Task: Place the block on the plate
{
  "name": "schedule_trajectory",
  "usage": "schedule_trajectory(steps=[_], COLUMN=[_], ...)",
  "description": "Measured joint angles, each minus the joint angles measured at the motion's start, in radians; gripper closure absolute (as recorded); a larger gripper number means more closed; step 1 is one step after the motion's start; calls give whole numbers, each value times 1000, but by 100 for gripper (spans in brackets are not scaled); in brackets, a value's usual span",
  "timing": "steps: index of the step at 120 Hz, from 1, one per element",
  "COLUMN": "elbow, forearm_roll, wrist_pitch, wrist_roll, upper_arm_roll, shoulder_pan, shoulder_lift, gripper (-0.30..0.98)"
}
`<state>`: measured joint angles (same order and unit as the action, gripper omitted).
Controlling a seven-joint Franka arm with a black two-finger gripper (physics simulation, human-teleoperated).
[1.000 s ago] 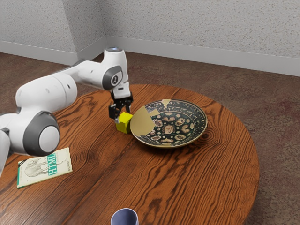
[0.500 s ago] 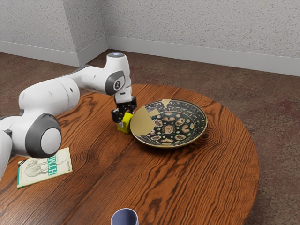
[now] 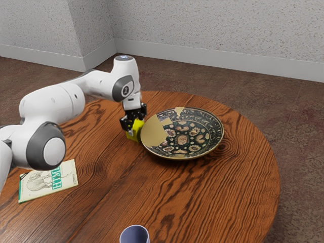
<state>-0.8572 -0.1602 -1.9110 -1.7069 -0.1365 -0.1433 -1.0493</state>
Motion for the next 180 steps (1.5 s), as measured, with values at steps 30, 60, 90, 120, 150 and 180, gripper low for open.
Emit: schedule_trajectory(steps=[30, 60, 90, 120, 150, 180], elbow=[-10, -56, -68, -53, -6, 47], forearm_roll=[2, 2, -1, -14, -15, -15], wrist_pitch=[4, 9, 21, 38, 31, 9], wrist_roll=[-4, -3, 8, 39, 71, 95], upper_arm_roll=[-1, -3, -2, -1, -7, -50], shoulder_pan=[-17, -21, 33, 144, 217, 220], shoulder_lift=[29, 122, 161, 149, 109, 33], gripper=[26, 27, 26, 26, 26, 26])
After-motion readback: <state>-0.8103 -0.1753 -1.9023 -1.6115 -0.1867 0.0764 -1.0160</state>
